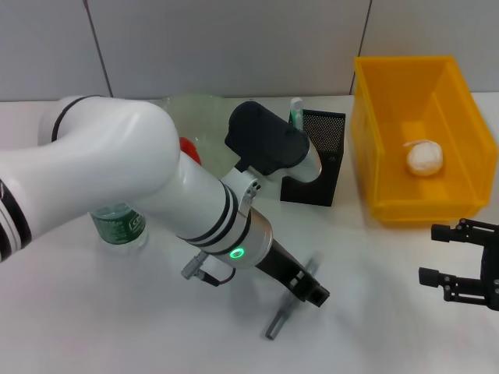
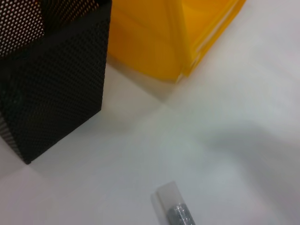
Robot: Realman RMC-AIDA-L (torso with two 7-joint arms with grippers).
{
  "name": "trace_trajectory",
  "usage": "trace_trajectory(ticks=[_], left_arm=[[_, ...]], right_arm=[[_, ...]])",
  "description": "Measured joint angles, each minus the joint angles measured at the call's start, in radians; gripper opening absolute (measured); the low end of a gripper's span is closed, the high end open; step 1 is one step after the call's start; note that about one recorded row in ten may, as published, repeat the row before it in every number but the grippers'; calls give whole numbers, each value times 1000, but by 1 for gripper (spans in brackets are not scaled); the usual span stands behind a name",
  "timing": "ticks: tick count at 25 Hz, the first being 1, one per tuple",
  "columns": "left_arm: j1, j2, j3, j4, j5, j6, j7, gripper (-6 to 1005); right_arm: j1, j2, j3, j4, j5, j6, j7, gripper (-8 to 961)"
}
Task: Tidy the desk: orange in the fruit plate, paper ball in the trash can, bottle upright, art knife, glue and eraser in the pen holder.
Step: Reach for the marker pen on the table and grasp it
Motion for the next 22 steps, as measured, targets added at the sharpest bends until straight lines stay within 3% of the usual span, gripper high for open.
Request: trace_trajectory(ticks=[22], left_arm=[[10,0,4,0,-5,-21,52,554]], right_arm=[[4,2,1,0,4,16,2,740]])
